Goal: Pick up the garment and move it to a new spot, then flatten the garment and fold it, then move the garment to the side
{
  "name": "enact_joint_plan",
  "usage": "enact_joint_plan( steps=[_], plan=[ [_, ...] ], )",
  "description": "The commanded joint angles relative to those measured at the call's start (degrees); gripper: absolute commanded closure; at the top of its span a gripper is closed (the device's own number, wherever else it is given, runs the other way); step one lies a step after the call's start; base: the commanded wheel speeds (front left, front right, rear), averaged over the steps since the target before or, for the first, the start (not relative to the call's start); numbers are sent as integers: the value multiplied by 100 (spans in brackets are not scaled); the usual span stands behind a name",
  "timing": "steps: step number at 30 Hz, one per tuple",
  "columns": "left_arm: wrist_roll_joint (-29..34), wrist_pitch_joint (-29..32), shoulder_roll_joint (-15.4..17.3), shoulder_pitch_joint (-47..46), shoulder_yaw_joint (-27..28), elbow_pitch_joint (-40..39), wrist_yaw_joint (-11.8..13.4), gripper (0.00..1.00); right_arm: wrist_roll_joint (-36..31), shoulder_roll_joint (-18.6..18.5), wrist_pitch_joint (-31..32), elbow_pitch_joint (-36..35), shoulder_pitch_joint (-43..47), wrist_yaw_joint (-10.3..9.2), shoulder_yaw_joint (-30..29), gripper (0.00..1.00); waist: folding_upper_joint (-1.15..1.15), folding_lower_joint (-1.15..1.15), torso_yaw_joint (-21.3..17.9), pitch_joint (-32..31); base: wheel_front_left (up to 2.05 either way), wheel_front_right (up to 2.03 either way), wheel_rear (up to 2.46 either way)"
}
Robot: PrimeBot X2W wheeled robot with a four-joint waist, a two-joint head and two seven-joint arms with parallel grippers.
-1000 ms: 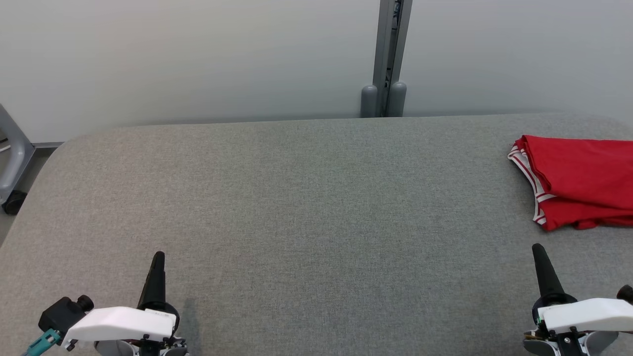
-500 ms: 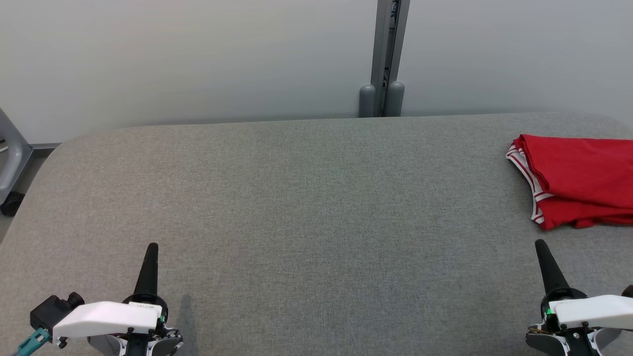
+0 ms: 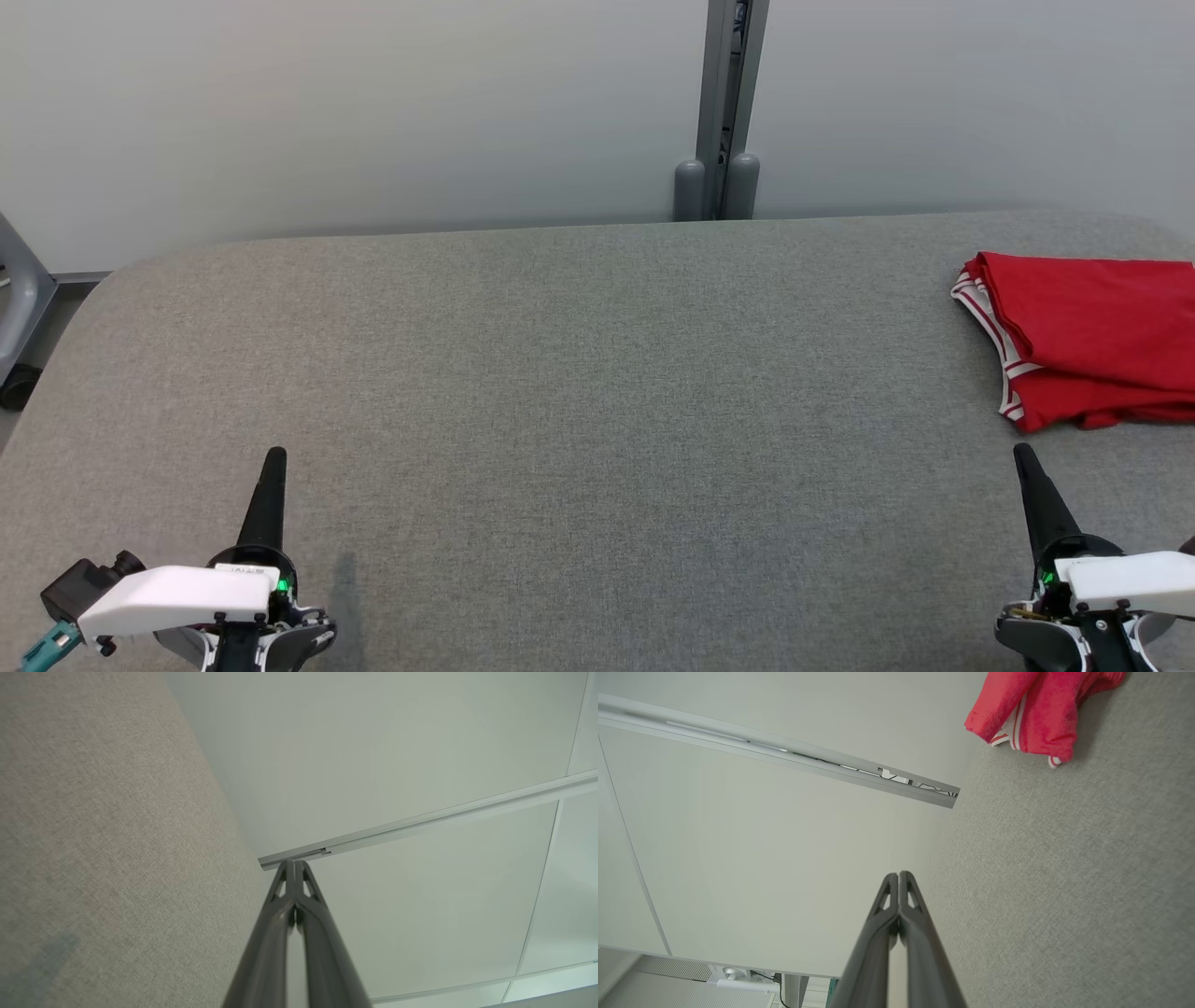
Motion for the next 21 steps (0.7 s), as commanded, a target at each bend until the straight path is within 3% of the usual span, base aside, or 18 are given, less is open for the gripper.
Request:
enact_joint_plan(
  steps=[1, 21],
  plan=[
    [-133, 38, 24, -149, 55, -58, -55, 100, 145, -56, 57, -71, -105, 2, -31, 100, 0, 0, -3, 0, 0, 0, 0],
    [-970, 276, 27, -206, 238, -95, -206, 100, 990, -66, 286, -109, -148, 2, -111, 100, 0, 0, -43, 4, 0, 0, 0]
  ],
)
